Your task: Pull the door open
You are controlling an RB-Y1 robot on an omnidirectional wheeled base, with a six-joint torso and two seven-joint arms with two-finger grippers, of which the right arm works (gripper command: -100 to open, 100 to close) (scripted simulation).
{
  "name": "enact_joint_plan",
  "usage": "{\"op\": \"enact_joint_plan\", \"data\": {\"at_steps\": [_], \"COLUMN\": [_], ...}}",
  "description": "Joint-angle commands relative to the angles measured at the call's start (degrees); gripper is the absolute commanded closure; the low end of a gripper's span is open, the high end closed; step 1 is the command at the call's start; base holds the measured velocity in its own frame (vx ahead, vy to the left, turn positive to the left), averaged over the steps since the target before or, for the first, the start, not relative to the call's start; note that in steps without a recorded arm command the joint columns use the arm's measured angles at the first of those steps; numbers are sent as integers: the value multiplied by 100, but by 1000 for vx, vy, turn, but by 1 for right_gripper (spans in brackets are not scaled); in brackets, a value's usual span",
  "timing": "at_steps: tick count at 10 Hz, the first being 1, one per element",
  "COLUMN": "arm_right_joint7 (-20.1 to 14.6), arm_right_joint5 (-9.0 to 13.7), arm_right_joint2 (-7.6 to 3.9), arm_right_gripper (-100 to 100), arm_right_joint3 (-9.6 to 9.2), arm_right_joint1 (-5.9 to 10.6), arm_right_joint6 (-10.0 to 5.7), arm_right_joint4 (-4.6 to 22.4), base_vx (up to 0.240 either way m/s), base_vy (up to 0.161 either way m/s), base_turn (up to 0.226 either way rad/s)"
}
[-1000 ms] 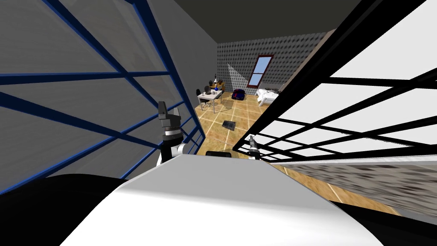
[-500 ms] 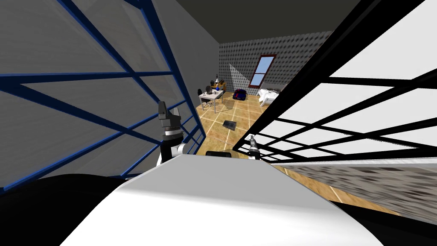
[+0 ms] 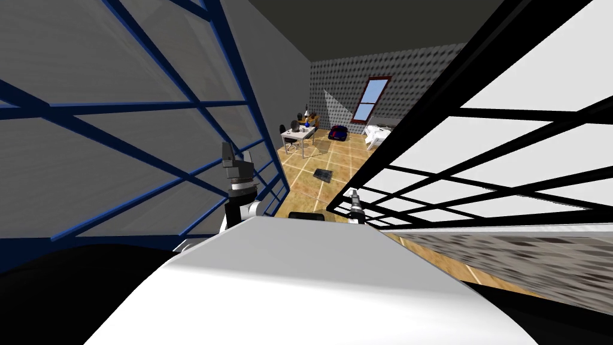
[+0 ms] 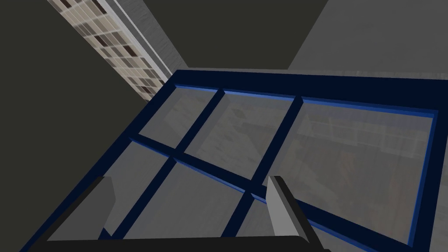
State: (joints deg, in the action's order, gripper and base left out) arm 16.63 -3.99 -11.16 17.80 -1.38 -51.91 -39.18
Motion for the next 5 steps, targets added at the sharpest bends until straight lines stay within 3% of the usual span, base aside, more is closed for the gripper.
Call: {"op": "enact_joint_plan", "data": {"at_steps": [1,5], "arm_right_joint7": [-159,-831], "arm_right_joint5": [37,335], "arm_right_joint2": [25,-15], "arm_right_gripper": [100,100], "arm_right_joint3": [-49,-184], "arm_right_joint1": [8,35], "arm_right_joint6": [3,15], "arm_right_joint4": [-2,30], "base_vx": [-31,-48], "base_vy": [-11,-14], "base_turn": [28,64]}}
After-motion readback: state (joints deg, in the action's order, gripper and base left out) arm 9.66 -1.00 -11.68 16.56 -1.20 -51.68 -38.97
